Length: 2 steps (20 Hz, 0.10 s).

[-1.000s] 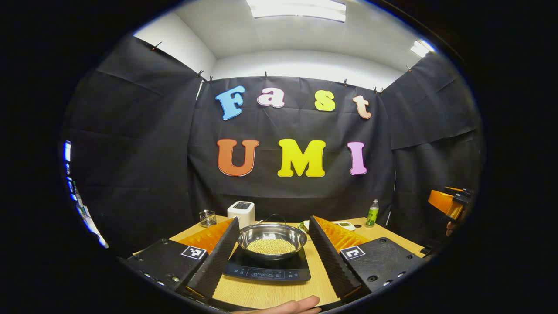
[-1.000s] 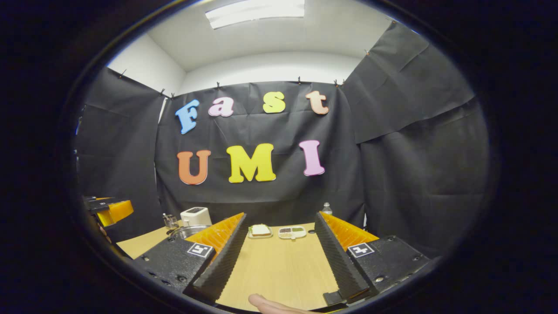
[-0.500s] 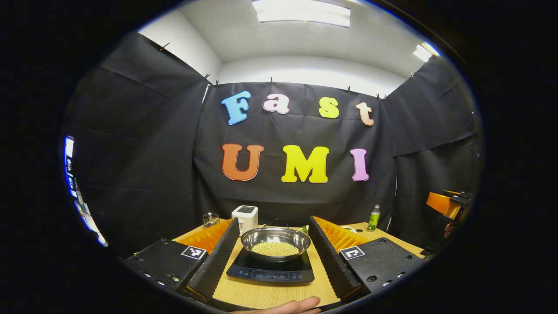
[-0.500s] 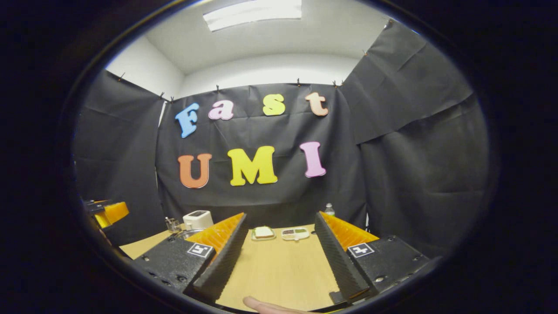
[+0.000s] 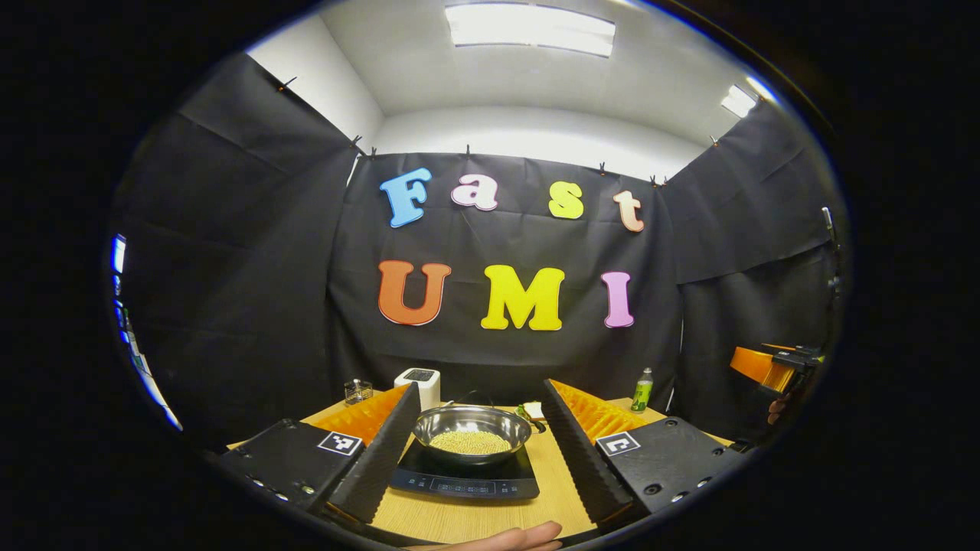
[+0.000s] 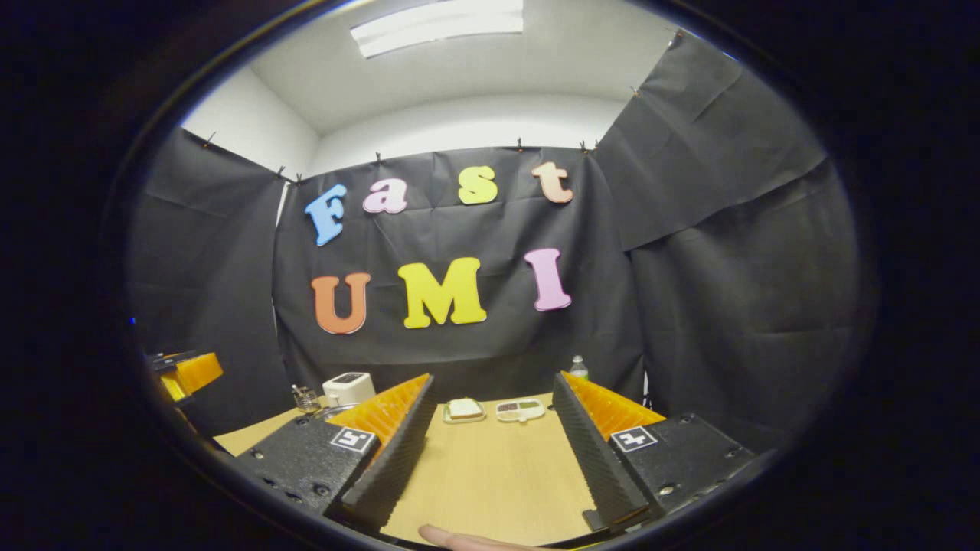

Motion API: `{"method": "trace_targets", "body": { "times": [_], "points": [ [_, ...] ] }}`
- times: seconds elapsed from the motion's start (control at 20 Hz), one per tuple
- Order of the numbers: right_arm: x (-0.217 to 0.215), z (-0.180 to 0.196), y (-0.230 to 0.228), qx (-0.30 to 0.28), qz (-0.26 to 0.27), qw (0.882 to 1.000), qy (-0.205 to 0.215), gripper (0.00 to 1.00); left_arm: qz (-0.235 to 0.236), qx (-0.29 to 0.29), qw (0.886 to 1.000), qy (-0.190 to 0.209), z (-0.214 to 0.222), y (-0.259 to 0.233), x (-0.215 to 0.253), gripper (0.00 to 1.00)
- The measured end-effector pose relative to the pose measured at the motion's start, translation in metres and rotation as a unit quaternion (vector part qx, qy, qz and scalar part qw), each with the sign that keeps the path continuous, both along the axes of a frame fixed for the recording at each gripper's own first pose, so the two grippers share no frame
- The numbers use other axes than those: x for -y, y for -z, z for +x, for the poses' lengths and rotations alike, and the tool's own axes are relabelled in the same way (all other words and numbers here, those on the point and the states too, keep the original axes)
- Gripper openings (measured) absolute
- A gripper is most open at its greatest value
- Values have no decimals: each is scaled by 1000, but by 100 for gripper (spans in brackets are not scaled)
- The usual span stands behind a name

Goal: First push the handle of the pot to place it horizontally, then grasp the pot with both hands and set it on the induction cooktop.

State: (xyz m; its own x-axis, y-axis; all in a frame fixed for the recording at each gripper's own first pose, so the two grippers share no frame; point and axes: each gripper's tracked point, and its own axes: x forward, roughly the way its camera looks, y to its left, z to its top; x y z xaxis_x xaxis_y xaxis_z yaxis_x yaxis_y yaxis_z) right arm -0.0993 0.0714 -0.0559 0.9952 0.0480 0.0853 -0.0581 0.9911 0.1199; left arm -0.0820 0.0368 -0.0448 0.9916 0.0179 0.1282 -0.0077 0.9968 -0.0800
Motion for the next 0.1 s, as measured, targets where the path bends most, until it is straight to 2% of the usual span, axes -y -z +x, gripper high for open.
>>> {"method": "trace_targets", "body": {
  "times": [0.1],
  "points": [
    [-4, -2, -1, 2, -1, 1000, -3, 96, -4, -1, 1000, 5, -1, 2, 0, 95]
  ]
}}
